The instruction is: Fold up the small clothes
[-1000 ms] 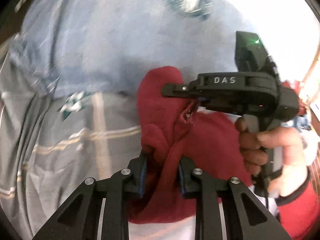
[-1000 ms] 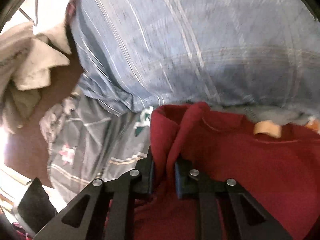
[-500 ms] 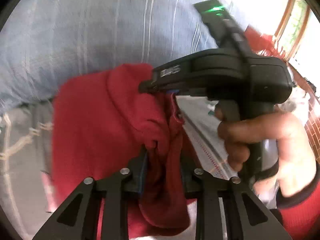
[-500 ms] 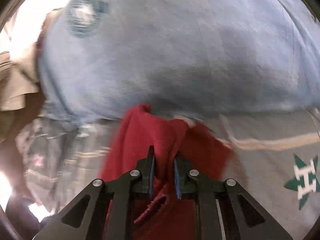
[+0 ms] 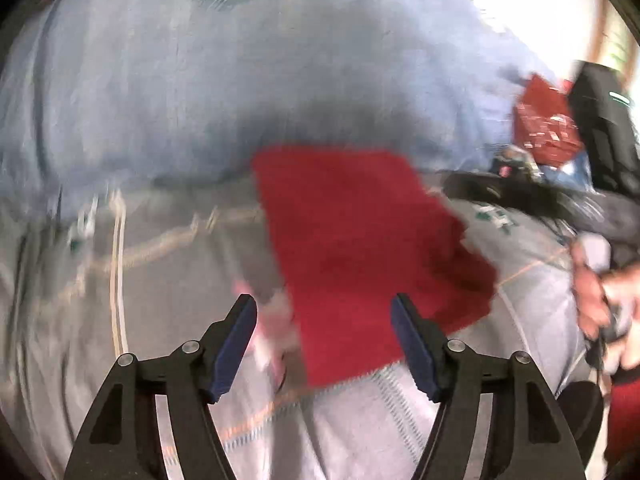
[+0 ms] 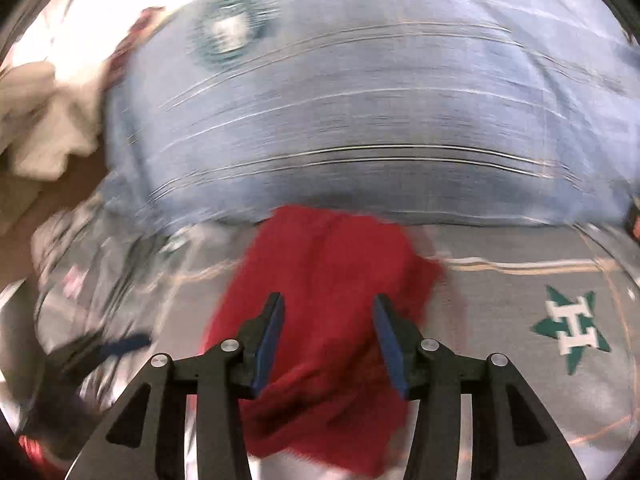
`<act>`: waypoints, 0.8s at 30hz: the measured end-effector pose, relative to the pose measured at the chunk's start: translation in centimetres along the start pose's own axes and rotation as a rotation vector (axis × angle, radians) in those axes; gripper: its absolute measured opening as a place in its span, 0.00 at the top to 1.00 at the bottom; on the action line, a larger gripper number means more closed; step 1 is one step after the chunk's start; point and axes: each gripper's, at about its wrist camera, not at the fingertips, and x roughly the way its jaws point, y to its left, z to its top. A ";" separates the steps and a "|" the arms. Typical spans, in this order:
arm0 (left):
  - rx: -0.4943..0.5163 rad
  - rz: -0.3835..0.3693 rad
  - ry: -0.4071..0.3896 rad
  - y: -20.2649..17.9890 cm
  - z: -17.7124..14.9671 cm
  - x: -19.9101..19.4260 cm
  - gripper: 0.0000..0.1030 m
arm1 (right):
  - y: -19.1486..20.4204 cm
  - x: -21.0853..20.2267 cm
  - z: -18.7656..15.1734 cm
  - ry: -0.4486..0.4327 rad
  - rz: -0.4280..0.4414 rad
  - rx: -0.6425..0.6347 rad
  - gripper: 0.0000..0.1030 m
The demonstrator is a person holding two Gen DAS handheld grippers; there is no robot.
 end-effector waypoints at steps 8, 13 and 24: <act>-0.059 0.014 0.032 1.2 -1.1 0.8 0.33 | 0.8 4.0 -7.0 0.157 -0.113 -0.081 0.72; -0.073 0.024 0.019 1.5 -1.3 0.3 0.33 | -0.6 1.4 -7.2 0.127 -0.127 0.010 0.62; -0.104 0.028 0.030 1.2 0.2 3.7 0.33 | -0.9 3.3 -6.5 0.076 -0.191 0.026 0.61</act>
